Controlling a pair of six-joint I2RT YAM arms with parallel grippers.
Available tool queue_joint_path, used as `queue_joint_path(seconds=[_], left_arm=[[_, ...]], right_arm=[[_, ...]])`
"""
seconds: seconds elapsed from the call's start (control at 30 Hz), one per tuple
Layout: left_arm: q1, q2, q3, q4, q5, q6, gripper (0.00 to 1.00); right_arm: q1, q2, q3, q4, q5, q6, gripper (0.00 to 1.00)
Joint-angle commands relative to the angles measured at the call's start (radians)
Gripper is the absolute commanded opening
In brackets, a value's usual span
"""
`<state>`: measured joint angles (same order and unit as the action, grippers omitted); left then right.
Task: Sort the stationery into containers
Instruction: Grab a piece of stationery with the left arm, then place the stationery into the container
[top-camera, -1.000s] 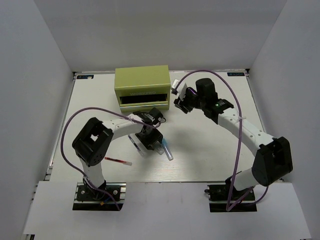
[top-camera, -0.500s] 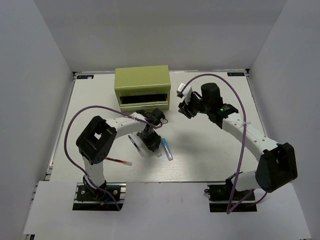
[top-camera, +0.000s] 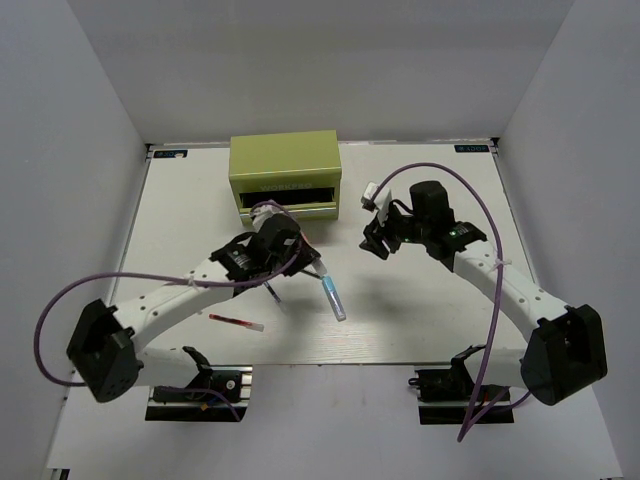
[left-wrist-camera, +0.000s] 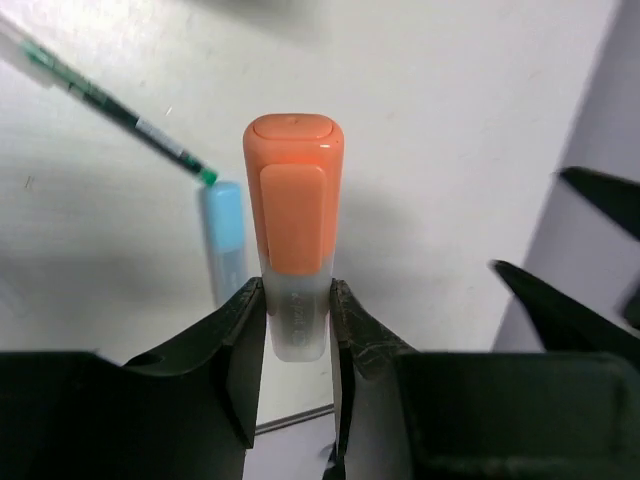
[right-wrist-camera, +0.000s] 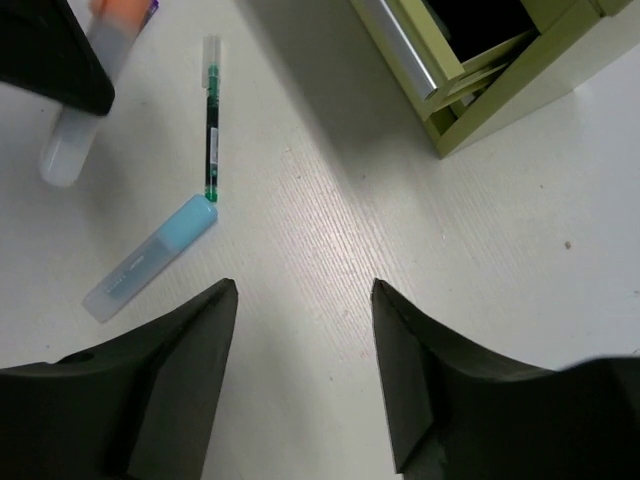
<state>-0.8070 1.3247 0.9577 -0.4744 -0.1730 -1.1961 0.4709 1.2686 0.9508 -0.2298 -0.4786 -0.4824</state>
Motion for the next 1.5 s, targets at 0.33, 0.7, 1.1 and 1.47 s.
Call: queue_joint_path(seconds=[0.33,0.7,1.1,1.47], left_arm=[[0.019,-0.059,-0.034,0.439,-0.463,-0.264,0.00],[0.028,0.139,0.055,0.500,-0.674,-0.490,0.00],[0.080,0.226,0.030,0.628,-0.723,-0.490,0.01],[0.120,0.275,0.030,0.662,-0.665,-0.490,0.52]], right_arm=[[-0.012,-0.040,-0.023,0.032,-0.031,0.015,0.46],[-0.021,-0.086,-0.060,0.052,0.001,0.019,0.46],[-0.032,-0.100,-0.073,0.063,0.009,0.031,0.50],[-0.034,-0.098,-0.076,0.058,0.003,0.036,0.53]])
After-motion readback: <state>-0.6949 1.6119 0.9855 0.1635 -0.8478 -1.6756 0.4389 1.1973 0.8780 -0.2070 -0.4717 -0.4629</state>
